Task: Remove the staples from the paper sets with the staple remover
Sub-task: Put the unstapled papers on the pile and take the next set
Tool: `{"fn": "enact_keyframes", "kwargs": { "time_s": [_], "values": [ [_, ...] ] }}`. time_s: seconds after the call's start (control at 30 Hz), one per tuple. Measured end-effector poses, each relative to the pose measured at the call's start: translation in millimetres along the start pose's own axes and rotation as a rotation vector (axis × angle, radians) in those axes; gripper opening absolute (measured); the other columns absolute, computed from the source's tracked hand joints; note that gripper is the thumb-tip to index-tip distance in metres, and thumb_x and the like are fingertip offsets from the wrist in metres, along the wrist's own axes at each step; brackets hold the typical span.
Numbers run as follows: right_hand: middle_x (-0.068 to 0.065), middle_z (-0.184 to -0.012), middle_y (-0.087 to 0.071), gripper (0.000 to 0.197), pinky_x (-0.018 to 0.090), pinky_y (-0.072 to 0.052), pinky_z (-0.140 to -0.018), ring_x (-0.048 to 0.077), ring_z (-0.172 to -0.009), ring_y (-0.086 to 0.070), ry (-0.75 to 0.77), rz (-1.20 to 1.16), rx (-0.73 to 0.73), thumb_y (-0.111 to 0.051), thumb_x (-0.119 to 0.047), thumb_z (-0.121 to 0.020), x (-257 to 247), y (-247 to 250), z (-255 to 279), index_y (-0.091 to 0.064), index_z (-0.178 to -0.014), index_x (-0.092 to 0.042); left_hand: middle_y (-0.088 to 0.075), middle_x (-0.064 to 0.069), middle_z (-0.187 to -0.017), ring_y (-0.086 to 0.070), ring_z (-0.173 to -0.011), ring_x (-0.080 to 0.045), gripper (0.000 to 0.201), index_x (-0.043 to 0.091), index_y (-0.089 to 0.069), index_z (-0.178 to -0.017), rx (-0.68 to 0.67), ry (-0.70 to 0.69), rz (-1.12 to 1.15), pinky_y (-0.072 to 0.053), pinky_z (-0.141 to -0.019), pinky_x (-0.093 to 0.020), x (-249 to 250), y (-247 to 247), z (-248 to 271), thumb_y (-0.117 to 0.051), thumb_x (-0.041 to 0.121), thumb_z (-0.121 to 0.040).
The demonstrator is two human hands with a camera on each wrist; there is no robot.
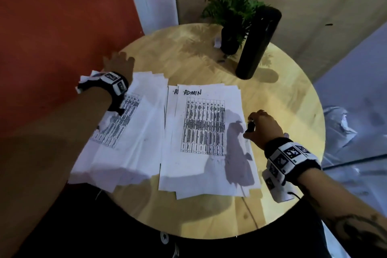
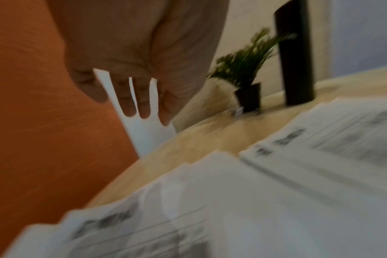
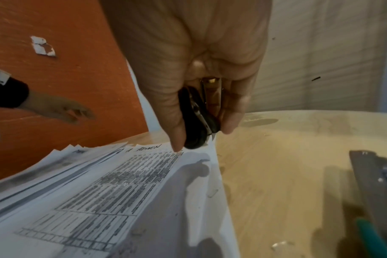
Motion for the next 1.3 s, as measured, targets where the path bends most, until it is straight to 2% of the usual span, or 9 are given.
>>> {"fn": "enact_keyframes", "kwargs": {
  "time_s": [0.17,0.43,0.63,0.77,0.87,0.97,1.07,1.2,1.3],
  "values": [
    [0.017,-0.102,-0.064,0.031,0.029,-0.038,-0.07,0.03,-0.096,-0.058,0.021,-0.17,-0.121,-0.079,-0.017,-0.071,-11,-28,1,-0.061,-0.094,-0.006,-0.052,-0.019,-0.135,-0.048,-0.125,-0.032,0.039,0.001,-0.056,-0.125,-0.27,-0.144,0.361,-0.037,-0.102,-0.034,109,-42,34,-0.056,0.024,-0.094],
    [0.014,-0.112,-0.06,0.036,0.024,-0.031,-0.068,0.026,-0.105,-0.053,0.011,-0.176,-0.385,-0.076,-0.028,-0.076,-26,-70,13,-0.054,-0.097,-0.009,-0.039,-0.02,-0.139,-0.042,-0.128,-0.035,0.089,0.0,-0.035,-0.136,-0.362,0.177,0.535,-0.041,-0.102,-0.042,131,-103,66,-0.08,0.04,-0.071],
    [0.013,-0.116,-0.06,0.047,0.023,-0.03,-0.07,0.026,-0.11,-0.052,0.009,-0.143,-0.395,-0.074,-0.031,-0.077,-23,-68,9,-0.056,-0.109,-0.003,-0.062,-0.021,-0.117,-0.059,-0.111,-0.034,0.05,0.001,-0.058,-0.122,-0.55,0.38,0.95,-0.047,-0.098,-0.04,115,-125,76,-0.07,0.032,-0.084],
    [0.012,-0.113,-0.061,0.046,0.024,-0.033,-0.071,0.026,-0.107,-0.054,0.012,-0.203,-0.384,-0.075,-0.032,-0.076,-18,-69,8,-0.057,-0.108,-0.003,-0.061,-0.019,-0.124,-0.058,-0.116,-0.031,0.043,-0.001,-0.06,-0.121,-0.45,0.257,0.919,-0.046,-0.096,-0.035,117,-111,73,-0.069,0.021,-0.085],
    [0.012,-0.103,-0.066,0.036,0.024,-0.034,-0.069,0.025,-0.099,-0.058,0.009,-0.319,-0.218,-0.079,-0.023,-0.072,-11,-44,0,-0.062,-0.097,-0.003,-0.064,-0.012,-0.085,-0.059,-0.087,-0.017,0.017,0.002,-0.066,-0.079,-0.274,0.136,1.002,-0.046,-0.077,-0.028,124,-91,70,-0.076,0.015,-0.078],
    [0.012,-0.092,-0.065,0.035,0.034,-0.047,-0.075,0.027,-0.087,-0.06,0.05,-0.415,0.021,-0.083,-0.023,-0.067,-13,11,-6,-0.063,-0.089,-0.004,-0.04,0.007,-0.048,-0.038,-0.054,-0.004,0.045,0.019,-0.04,-0.051,-0.031,0.031,1.107,-0.029,-0.058,-0.025,129,-59,77,-0.078,0.01,-0.074],
    [0.015,-0.107,-0.06,0.044,0.038,-0.049,-0.085,0.028,-0.088,-0.061,0.227,-0.402,0.186,-0.085,-0.026,-0.062,-43,72,-5,-0.064,-0.093,-0.002,-0.05,0.011,-0.045,-0.042,-0.048,0.006,0.027,0.012,-0.055,-0.06,0.117,-0.001,1.27,-0.037,-0.06,-0.019,130,-32,91,-0.078,0.008,-0.073],
    [0.01,-0.151,-0.023,0.045,0.014,-0.038,-0.081,0.013,-0.092,-0.054,0.434,-0.342,0.258,-0.086,-0.015,-0.062,-88,132,5,-0.066,-0.101,-0.003,-0.059,0.025,-0.048,-0.051,-0.051,0.012,0.009,-0.001,-0.068,-0.079,0.226,-0.053,1.5,-0.044,-0.063,-0.009,132,1,114,-0.075,0.001,-0.074],
    [0.012,-0.137,-0.042,0.045,0.021,-0.043,-0.081,0.019,-0.105,-0.055,0.515,-0.275,0.221,-0.087,-0.015,-0.059,-111,156,17,-0.069,-0.098,-0.005,-0.064,0.024,-0.055,-0.056,-0.055,0.012,0.023,0.009,-0.068,-0.089,0.263,-0.089,1.672,-0.047,-0.065,-0.008,133,28,137,-0.071,-0.009,-0.074]
  ]
}}
Point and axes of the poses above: each hand's wrist, its own z-axis away from the middle knuckle, its own y-axis out of the back of the hand, x = y × z, the point moved 10 cm from there along -z, towards the middle knuckle
